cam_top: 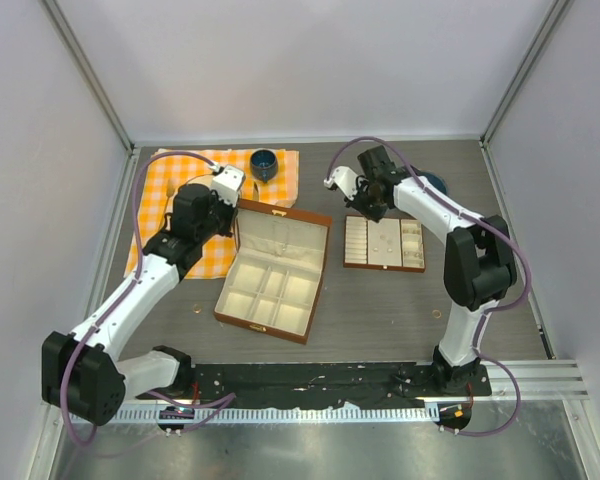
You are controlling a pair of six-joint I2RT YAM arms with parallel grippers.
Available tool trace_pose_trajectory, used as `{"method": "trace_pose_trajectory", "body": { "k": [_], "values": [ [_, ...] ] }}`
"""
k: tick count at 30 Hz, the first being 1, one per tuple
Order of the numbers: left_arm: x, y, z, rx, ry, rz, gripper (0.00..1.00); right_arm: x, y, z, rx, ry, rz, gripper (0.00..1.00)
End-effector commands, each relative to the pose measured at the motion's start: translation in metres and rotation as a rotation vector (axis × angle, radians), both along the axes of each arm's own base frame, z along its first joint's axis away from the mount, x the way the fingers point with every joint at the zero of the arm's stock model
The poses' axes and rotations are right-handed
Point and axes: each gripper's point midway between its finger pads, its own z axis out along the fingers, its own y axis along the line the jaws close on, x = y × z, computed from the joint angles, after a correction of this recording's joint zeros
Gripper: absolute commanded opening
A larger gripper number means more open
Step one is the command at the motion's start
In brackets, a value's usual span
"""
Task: Organize the mixed jewelry
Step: Adjust the jewelry box at the center of the board.
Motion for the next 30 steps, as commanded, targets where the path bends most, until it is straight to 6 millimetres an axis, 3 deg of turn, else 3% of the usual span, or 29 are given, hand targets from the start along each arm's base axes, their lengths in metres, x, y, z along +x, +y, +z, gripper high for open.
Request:
{"method": "trace_pose_trajectory", "body": {
  "k": [1, 10, 16, 19, 26, 30],
  "values": [
    [0.005, 0.039, 0.007, 0.087, -0.045, 0.173, 0.03, -0.005, 0.014, 0.007, 0.03, 0.023, 0.063, 0.01],
    [0.002, 0.052, 0.006, 0.097, -0.034, 0.252, 0.02, -0.02, 0.024, -0.003, 0.013, 0.083, 0.149, 0.01],
    [0.001, 0.055, 0.002, 0.09, -0.027, 0.276, 0.03, -0.016, 0.03, -0.008, -0.034, 0.077, 0.189, 0.01],
    [0.001, 0.055, 0.002, 0.082, -0.026, 0.277, 0.09, -0.011, 0.03, -0.01, -0.061, 0.066, 0.198, 0.01],
    [0.001, 0.052, 0.003, 0.073, -0.02, 0.268, 0.38, -0.006, 0.028, -0.017, -0.129, 0.046, 0.225, 0.01],
    [0.001, 0.051, 0.006, 0.07, -0.02, 0.262, 0.46, -0.002, 0.026, -0.019, -0.154, 0.03, 0.236, 0.01]
  ]
}}
